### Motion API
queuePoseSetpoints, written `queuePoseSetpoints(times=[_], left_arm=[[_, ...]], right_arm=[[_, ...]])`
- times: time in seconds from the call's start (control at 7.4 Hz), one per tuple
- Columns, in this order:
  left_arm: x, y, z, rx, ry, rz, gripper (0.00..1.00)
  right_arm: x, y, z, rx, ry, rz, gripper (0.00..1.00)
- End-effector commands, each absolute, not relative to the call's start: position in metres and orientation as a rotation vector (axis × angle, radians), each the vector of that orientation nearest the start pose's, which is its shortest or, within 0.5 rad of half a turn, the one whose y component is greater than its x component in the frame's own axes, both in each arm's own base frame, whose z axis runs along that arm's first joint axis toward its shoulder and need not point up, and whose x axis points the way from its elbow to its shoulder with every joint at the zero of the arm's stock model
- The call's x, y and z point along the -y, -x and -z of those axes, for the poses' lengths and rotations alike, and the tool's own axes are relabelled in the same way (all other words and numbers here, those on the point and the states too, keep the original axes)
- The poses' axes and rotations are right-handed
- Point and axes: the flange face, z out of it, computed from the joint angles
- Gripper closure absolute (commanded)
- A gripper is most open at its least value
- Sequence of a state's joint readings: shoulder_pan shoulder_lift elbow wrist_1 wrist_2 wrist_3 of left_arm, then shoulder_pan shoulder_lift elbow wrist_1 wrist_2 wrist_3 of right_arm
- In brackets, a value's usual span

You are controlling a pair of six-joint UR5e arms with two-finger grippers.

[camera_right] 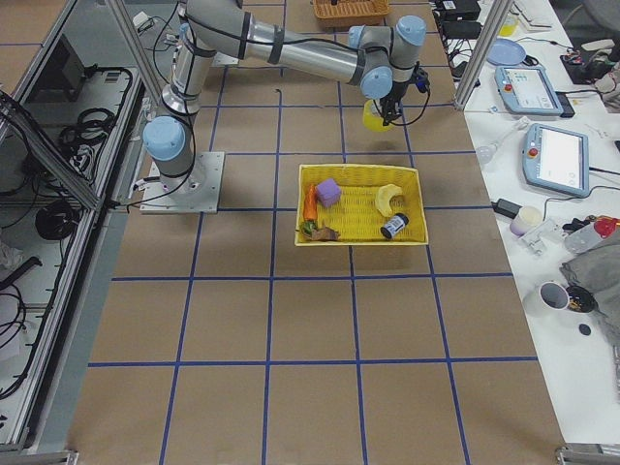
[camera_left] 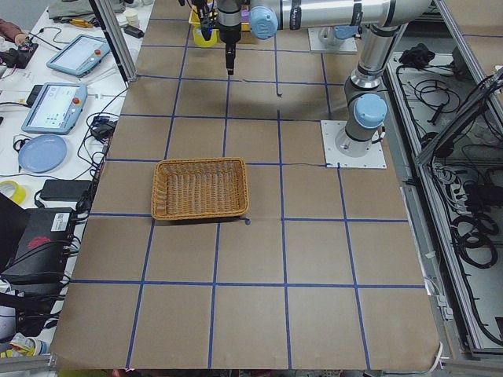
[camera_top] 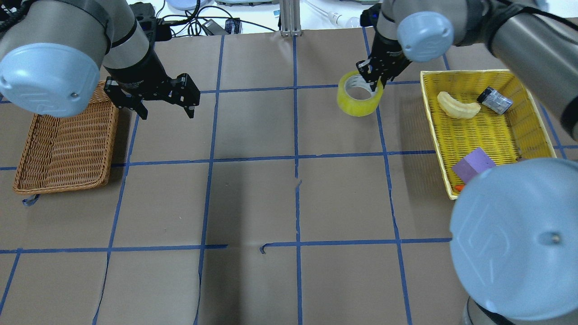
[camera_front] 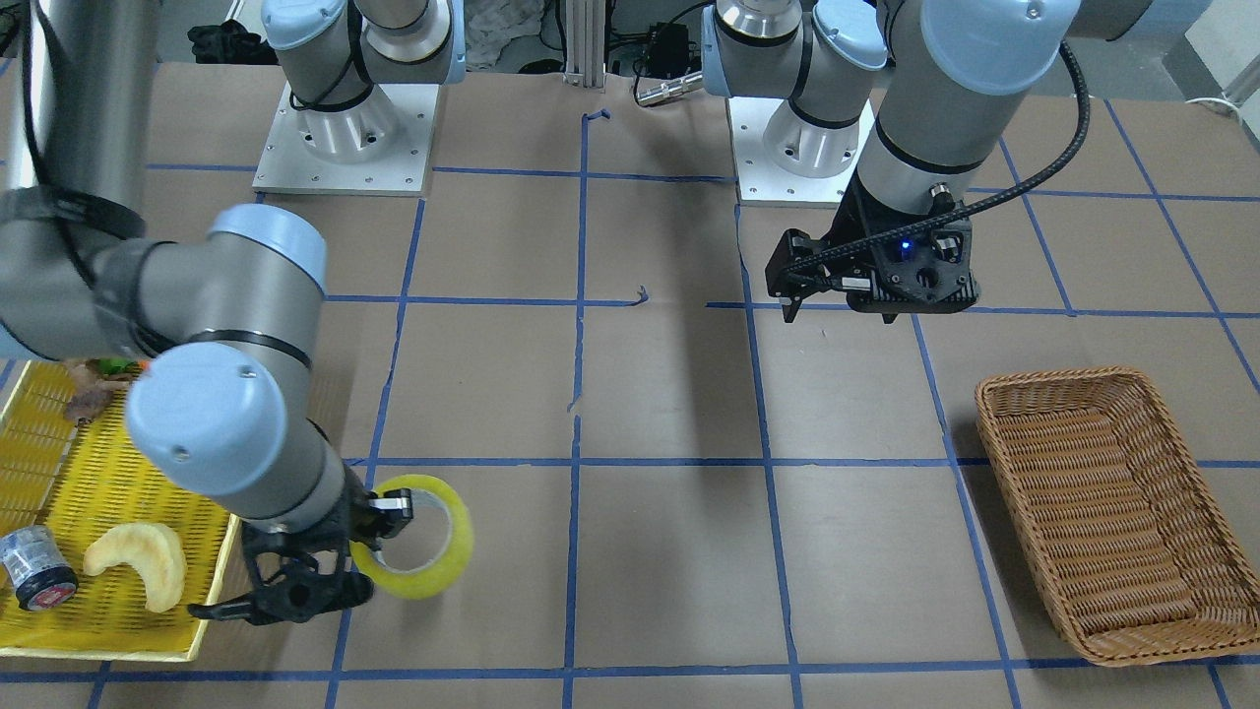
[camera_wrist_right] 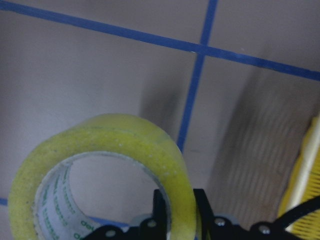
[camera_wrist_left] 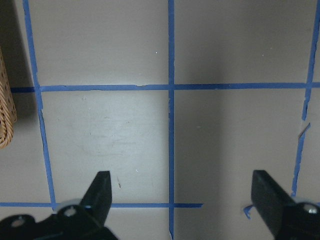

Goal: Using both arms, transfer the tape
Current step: 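Grasp the tape roll with the right gripper and carry it toward the table center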

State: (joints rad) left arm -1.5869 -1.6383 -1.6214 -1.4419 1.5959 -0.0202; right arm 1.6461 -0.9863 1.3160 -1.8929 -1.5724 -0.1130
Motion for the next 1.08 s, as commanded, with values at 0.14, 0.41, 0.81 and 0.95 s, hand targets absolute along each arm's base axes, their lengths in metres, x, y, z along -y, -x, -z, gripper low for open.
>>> queuePoseSetpoints(times=[0.14, 0.41, 0.81, 0.95], left_arm=[[0.517, 0.139, -0.442, -3.117, 0.007, 0.017, 0.00], [0.517, 0.139, -0.442, -3.119, 0.007, 0.017, 0.00], [0.517, 0.139, -0.442, -3.117, 0.007, 0.017, 0.00], [0.517, 0.138, -0.442, -3.114, 0.005, 0.017, 0.00]], right_arm=[[0.698, -0.281, -0.231, -3.085, 0.130, 0.040, 1.00], [0.696, -0.303, -0.212, -3.092, 0.113, 0.061, 1.00], [0.694, -0.305, -0.216, -3.083, 0.033, 0.050, 0.00], [0.686, -0.305, -0.249, -3.081, 0.038, 0.071, 0.00]])
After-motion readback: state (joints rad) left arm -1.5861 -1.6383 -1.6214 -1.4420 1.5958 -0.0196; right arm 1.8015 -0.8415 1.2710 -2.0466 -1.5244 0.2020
